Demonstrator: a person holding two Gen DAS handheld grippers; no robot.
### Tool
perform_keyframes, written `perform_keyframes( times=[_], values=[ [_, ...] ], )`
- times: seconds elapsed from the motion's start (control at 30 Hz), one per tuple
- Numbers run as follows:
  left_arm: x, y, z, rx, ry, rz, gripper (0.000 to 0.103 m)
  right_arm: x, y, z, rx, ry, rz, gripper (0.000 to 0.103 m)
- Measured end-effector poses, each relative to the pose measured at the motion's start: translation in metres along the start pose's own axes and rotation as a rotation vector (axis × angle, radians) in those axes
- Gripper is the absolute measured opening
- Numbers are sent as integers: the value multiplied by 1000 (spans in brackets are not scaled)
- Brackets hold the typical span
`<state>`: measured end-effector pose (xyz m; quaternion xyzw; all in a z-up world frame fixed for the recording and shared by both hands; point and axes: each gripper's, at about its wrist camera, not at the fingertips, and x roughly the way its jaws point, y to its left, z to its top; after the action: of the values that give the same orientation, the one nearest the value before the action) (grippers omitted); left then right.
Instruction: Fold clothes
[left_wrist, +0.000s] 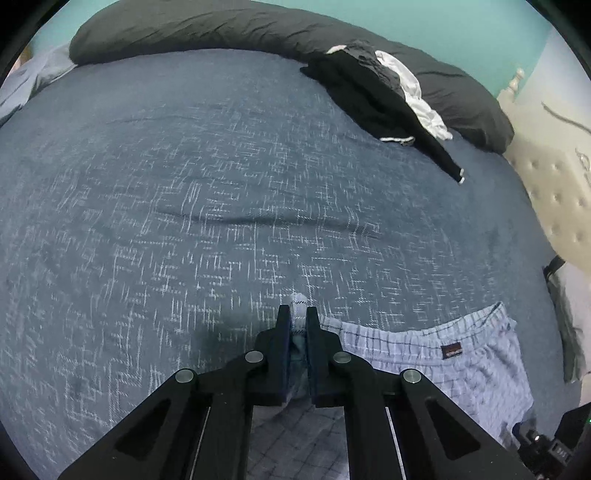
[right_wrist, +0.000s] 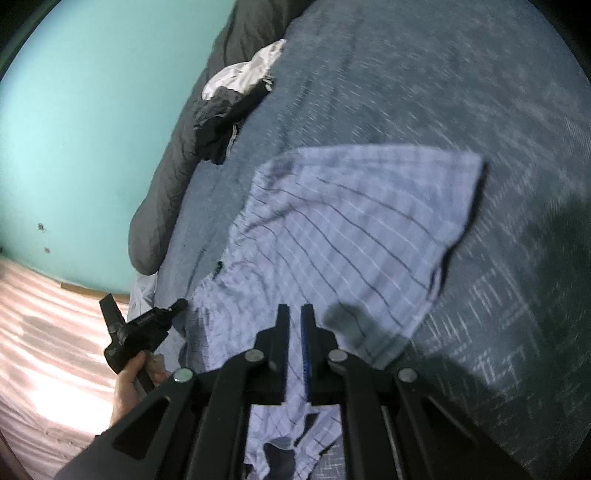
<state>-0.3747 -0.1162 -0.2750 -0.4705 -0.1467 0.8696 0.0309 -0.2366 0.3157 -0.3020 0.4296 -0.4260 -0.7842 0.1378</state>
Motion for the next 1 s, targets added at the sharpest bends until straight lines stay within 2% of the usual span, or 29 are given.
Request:
perform_keyframes(
  times=[0.07, 0.1, 0.33, 0.5, 0.63, 0.9, 1.0],
  values=[
    [0, 1, -4, -12, -13, -16, 8, -4, 7, 5, -41, -11, -8, 42],
    [2, 1, -4, -13, -19, -21, 8, -6, 11, 7, -58, -13, -11, 46],
    [9, 6, -4, -17, -18, -35, 8, -2, 36, 49, -190, 0, -56, 46],
    [9, 8, -3, -4, -4, -48, 7, 32, 62, 95, -318, 97, -114, 46],
    [9, 8, -2, -7, 2, -53, 8, 62, 87, 120, -429, 166, -175, 46],
    [7, 7, -1, 10, 15, -52, 8, 123, 107, 134, -536, 303, -265, 46],
    [7, 7, 0, 15, 23, -56, 8, 137, 108, 136, -571, 326, -314, 46]
  ],
)
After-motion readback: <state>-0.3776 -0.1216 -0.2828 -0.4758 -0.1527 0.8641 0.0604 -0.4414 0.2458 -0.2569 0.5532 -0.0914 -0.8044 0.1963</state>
